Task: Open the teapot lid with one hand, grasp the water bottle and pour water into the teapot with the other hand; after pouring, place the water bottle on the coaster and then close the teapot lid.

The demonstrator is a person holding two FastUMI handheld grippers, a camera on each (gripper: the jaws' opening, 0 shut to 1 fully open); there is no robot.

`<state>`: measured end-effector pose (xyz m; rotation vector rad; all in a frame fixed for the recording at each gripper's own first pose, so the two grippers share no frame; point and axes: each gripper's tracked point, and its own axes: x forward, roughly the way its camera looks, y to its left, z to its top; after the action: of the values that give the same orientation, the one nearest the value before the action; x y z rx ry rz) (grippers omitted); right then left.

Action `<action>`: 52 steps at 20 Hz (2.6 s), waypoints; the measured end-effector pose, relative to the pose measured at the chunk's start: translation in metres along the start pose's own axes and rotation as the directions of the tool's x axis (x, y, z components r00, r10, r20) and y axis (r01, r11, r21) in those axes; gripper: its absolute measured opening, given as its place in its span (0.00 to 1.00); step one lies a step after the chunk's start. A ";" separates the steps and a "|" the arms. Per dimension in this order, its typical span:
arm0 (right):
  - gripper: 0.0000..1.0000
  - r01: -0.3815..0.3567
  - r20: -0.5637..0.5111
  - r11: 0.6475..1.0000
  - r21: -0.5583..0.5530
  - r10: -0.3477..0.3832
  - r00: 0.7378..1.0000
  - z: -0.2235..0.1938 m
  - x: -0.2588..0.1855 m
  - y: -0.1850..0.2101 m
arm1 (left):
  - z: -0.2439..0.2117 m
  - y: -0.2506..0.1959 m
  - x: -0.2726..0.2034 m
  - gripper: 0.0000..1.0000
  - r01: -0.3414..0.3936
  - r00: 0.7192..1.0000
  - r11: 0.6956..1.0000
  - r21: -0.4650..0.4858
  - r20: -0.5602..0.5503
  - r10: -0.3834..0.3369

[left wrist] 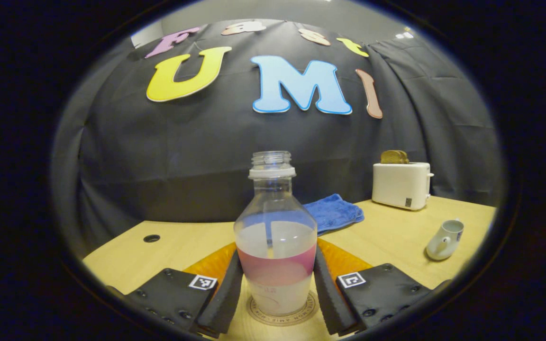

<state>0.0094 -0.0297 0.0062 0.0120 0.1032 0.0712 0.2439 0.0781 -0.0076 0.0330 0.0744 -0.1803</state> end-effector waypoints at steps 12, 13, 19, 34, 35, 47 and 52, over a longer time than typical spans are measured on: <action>0.00 0.003 0.001 1.000 0.002 -0.003 1.000 0.000 -0.003 0.000 | -0.009 0.004 -0.005 0.95 -0.014 1.000 1.000 -0.010 -0.017 0.014; 0.00 0.004 0.002 1.000 0.000 -0.004 1.000 0.000 -0.004 0.000 | -0.008 0.004 -0.003 1.00 -0.018 1.000 1.000 -0.005 -0.017 0.018; 0.00 0.002 0.008 1.000 -0.003 -0.002 1.000 0.002 -0.007 0.001 | 0.001 -0.001 -0.015 1.00 -0.013 1.000 1.000 -0.007 0.004 0.013; 0.00 0.022 0.068 1.000 0.002 -0.022 0.997 0.028 0.012 -0.011 | -0.011 -0.009 -0.102 1.00 -0.049 0.999 0.998 -0.040 -0.025 0.048; 0.00 0.038 0.069 0.999 -0.011 -0.037 0.997 0.032 0.025 -0.017 | -0.010 -0.013 -0.114 1.00 -0.052 0.998 0.997 -0.056 -0.027 0.050; 0.00 0.114 0.035 0.986 -0.121 -0.111 0.993 0.022 0.134 -0.022 | 0.009 -0.044 -0.169 1.00 -0.058 0.997 0.991 -0.119 0.052 0.065; 0.01 0.113 0.013 0.987 -0.114 -0.112 0.994 0.010 0.143 -0.024 | -0.003 -0.050 -0.161 1.00 -0.048 0.998 0.989 -0.141 0.035 0.054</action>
<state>0.1542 -0.0430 0.0016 -0.1078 0.0931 -0.0358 0.0765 0.0575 0.0004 -0.1088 0.0469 -0.1240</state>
